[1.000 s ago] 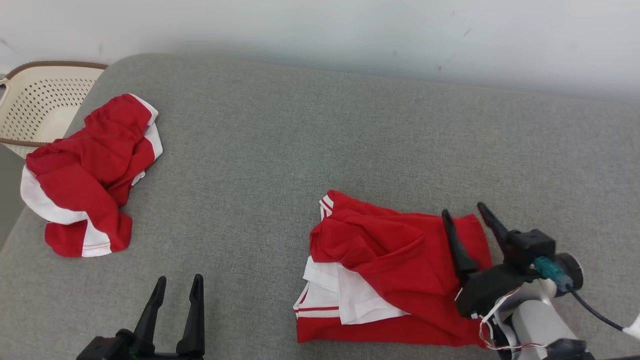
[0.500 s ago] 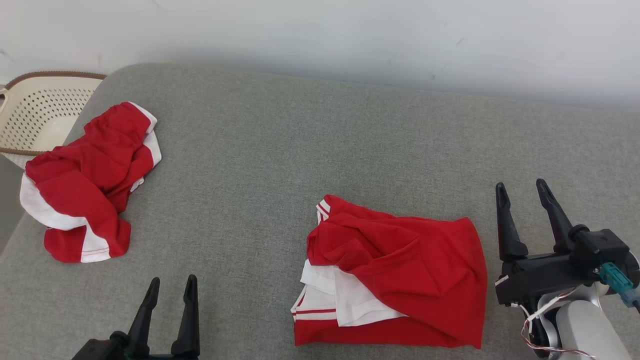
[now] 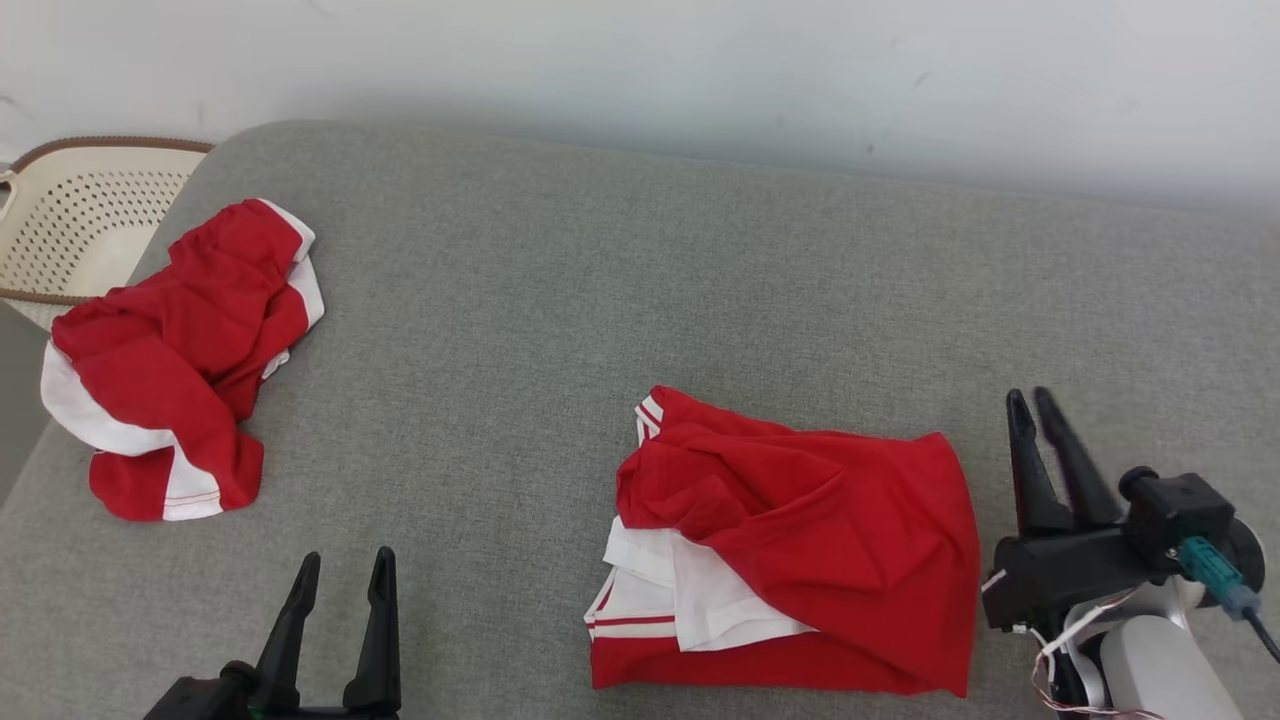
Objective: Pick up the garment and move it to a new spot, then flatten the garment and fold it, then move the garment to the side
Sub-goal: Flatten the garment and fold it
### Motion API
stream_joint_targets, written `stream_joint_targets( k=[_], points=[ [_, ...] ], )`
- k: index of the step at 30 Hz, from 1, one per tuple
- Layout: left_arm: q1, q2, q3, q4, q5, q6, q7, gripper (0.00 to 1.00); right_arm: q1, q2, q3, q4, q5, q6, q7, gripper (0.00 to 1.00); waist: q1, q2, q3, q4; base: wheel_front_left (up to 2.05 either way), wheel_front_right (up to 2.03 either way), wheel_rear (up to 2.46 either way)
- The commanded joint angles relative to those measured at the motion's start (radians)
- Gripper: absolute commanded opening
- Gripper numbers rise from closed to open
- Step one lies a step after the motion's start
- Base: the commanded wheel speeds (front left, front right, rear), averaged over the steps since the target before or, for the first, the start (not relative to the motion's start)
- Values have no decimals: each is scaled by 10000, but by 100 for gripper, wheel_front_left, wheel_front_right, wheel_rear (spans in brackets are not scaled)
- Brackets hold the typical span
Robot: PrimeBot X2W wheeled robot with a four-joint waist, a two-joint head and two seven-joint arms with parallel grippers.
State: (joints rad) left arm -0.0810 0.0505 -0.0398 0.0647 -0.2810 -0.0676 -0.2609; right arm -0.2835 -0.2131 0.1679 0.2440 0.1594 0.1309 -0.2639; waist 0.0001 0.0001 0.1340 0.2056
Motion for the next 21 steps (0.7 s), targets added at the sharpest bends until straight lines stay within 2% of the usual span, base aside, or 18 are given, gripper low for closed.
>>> stream_joint_targets(
  k=[1, 17, 21],
  points=[
    [28, 1, 12, 12, -66, -4, -56, 100, -166, -20, 127, 148, 71, -4, -9, 0, -1, -1, 64, 69, 0, 0, 0],
    [-241, 0, -44, 127, -170, -64, -56, 100, -1312, 179, 1703, 3111, 92, -4, -9, 0, -1, -1, 434, 444, 0, 0, 0],
    [-247, 1, -6, 122, -161, -32, -57, 100, -1314, 158, 1918, 3448, 274, -4, -11, 0, -1, -1, 446, 508, 0, 0, 0]
  ],
)
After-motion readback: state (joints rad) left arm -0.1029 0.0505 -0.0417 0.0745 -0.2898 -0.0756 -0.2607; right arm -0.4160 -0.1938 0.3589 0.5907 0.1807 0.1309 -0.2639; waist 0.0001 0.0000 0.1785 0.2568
